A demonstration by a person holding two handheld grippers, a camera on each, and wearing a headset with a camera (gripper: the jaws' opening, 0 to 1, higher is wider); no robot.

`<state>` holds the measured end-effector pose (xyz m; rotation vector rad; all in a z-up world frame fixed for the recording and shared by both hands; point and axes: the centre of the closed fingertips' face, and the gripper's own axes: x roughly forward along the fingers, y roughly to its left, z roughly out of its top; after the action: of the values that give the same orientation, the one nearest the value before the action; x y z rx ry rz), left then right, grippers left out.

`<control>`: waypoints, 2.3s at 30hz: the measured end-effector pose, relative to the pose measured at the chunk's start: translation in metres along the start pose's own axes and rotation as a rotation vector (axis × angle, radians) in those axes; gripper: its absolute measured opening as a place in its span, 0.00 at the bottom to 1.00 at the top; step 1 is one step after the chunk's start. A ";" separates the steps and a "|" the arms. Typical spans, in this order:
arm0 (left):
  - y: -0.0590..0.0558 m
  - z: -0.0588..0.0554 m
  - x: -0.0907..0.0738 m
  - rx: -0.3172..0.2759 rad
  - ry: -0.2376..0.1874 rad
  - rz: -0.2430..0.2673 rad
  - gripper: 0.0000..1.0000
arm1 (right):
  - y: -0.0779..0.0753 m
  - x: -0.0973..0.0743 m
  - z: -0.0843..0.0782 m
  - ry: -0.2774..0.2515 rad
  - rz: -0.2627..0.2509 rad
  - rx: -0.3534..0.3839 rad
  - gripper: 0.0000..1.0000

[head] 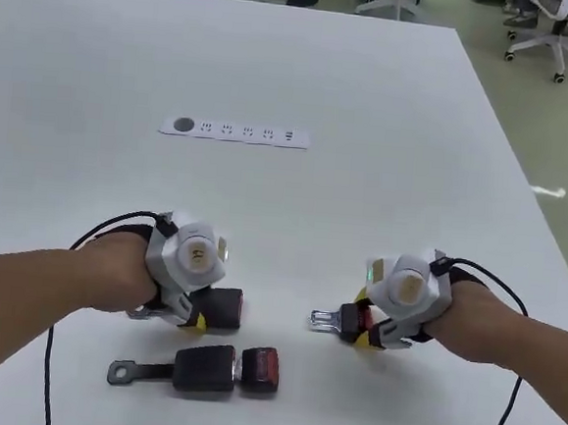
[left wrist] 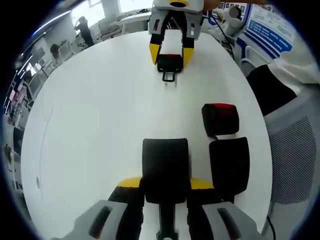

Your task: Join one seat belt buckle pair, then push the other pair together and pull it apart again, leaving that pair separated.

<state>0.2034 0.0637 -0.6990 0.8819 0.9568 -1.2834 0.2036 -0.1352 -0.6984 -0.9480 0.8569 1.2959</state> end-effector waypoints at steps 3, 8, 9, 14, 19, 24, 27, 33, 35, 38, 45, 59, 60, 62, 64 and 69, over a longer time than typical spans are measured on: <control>-0.002 0.001 0.000 0.000 0.005 0.003 0.33 | 0.002 -0.003 0.002 0.001 -0.001 0.001 0.32; -0.003 0.002 0.001 0.017 0.020 0.010 0.33 | 0.001 -0.002 0.001 -0.003 -0.012 0.010 0.32; -0.003 0.002 0.001 0.030 0.025 0.015 0.33 | 0.001 -0.003 0.001 -0.004 -0.015 0.011 0.32; -0.003 0.002 -0.002 0.016 0.031 0.034 0.33 | -0.001 -0.005 0.001 -0.014 -0.056 0.039 0.35; -0.002 0.001 -0.005 -0.025 0.027 0.062 0.42 | -0.002 -0.008 0.002 -0.063 -0.089 0.128 0.41; 0.007 0.005 -0.019 -0.089 -0.054 0.123 0.45 | -0.005 -0.024 0.012 -0.149 -0.147 0.234 0.46; 0.004 0.010 -0.037 -0.109 -0.094 0.152 0.50 | -0.004 -0.031 0.014 -0.161 -0.185 0.256 0.51; -0.004 0.007 -0.067 -0.192 -0.212 0.229 0.58 | 0.012 -0.051 0.026 -0.210 -0.218 0.318 0.53; -0.011 -0.001 -0.074 -0.225 -0.211 0.243 0.60 | 0.017 -0.055 0.032 -0.242 -0.227 0.373 0.56; -0.018 -0.013 -0.081 -0.254 -0.216 0.274 0.65 | 0.023 -0.061 0.036 -0.261 -0.237 0.379 0.59; -0.041 -0.037 -0.095 -0.385 -0.277 0.305 0.73 | 0.042 -0.066 0.039 -0.294 -0.253 0.419 0.70; -0.078 -0.098 -0.123 -0.599 -0.321 0.392 0.92 | 0.049 -0.082 0.025 -0.332 -0.344 0.514 0.97; -0.079 -0.100 -0.125 -0.621 -0.328 0.398 0.93 | 0.050 -0.083 0.025 -0.335 -0.350 0.521 0.98; -0.081 -0.107 -0.128 -0.640 -0.339 0.414 0.97 | 0.054 -0.087 0.027 -0.338 -0.354 0.529 0.99; -0.083 -0.110 -0.127 -0.661 -0.348 0.417 1.00 | 0.060 -0.092 0.030 -0.342 -0.357 0.538 0.99; -0.089 -0.107 -0.125 -0.683 -0.356 0.405 1.00 | 0.063 -0.086 0.015 -0.342 -0.359 0.570 0.99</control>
<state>0.1015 0.2009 -0.6220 0.2730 0.7965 -0.6572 0.1332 -0.1526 -0.6188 -0.3859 0.6907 0.8019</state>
